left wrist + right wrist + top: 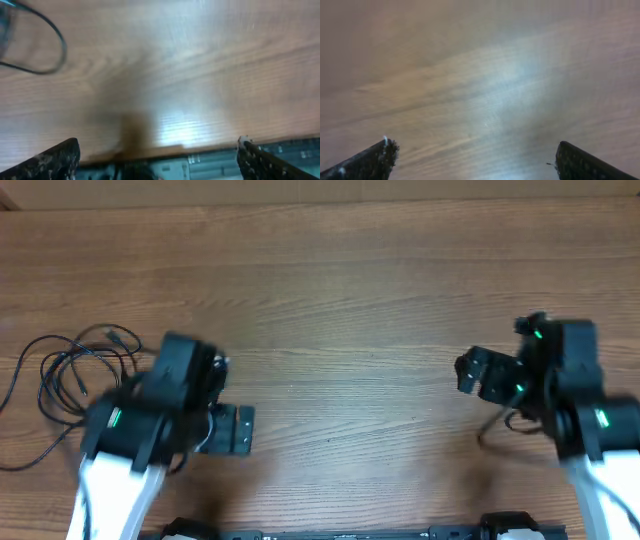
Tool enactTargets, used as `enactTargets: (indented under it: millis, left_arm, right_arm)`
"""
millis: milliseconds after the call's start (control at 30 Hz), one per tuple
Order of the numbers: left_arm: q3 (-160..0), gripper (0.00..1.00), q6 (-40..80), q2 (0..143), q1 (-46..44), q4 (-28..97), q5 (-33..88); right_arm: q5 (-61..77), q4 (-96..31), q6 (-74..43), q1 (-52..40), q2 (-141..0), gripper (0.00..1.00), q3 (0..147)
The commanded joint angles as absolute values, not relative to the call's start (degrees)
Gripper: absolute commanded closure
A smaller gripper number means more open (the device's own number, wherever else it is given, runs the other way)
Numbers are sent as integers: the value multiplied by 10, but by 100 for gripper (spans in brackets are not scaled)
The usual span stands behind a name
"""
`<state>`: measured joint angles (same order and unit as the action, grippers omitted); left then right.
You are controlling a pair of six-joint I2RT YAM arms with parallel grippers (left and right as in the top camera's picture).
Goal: Untangle cables
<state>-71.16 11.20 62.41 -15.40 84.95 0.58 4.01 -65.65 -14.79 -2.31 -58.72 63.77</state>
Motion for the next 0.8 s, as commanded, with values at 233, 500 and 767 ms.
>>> enactTargets:
  millis: [233, 500, 767]
  left_arm:
    - [-653, 0, 164, 333, -158, 778, -93]
    - [-653, 0, 170, 307, -158, 712, -109]
    - [-653, 0, 169, 309, -158, 739, -109]
  right_arm:
    - [-4, -658, -152, -26, -348, 0, 583]
    - [-25, -669, -154, -26, -320, 0, 581]
    - [-25, -670, -154, -26, -320, 0, 581]
